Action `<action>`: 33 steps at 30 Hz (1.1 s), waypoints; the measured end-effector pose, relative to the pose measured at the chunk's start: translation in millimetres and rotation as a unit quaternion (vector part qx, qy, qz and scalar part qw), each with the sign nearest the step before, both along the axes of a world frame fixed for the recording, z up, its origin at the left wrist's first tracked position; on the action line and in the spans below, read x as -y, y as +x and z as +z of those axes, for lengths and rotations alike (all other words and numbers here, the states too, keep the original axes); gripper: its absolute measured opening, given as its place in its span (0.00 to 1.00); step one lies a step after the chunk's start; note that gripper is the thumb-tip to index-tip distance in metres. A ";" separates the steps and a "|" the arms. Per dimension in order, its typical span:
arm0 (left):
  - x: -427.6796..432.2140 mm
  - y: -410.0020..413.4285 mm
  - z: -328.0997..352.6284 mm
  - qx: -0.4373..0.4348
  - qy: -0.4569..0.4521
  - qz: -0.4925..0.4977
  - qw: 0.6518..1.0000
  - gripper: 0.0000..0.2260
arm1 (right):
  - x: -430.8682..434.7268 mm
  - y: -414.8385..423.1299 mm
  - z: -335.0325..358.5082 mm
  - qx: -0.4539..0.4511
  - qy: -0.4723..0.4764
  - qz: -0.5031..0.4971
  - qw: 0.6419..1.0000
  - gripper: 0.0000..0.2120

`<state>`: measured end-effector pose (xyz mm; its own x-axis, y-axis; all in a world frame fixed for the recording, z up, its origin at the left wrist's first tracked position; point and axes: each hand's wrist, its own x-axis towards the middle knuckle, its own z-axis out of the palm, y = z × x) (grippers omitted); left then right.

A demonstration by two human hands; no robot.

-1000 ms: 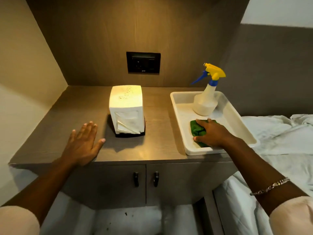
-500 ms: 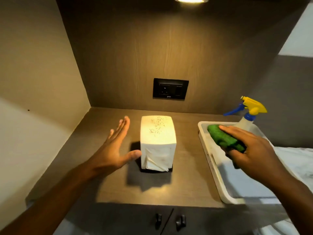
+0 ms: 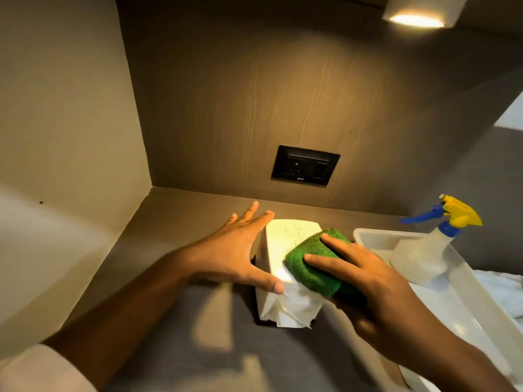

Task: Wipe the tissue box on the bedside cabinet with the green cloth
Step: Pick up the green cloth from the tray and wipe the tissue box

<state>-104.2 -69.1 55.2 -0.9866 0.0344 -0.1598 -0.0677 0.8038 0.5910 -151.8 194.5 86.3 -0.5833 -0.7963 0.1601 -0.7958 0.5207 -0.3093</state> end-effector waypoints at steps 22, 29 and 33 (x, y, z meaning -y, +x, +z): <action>-2.3 1.7 -9.2 -0.032 0.105 0.048 0.993 0.59 | 60.0 -2.4 14.6 -0.025 0.066 -0.144 0.987 0.33; -2.6 -3.0 -20.4 -0.063 0.154 0.045 0.985 0.58 | 77.8 12.6 7.8 -0.008 0.043 -0.098 0.994 0.30; -5.4 -2.6 -17.1 -0.076 0.166 0.044 0.982 0.55 | 86.5 -10.5 11.6 0.019 -0.009 -0.157 0.987 0.28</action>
<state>-106.8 -63.7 38.1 -0.9996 -0.0266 -0.0048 -0.0189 0.5601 0.8282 -162.3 108.0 97.9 -0.8065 -0.5730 0.1458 -0.5840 0.7338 -0.3470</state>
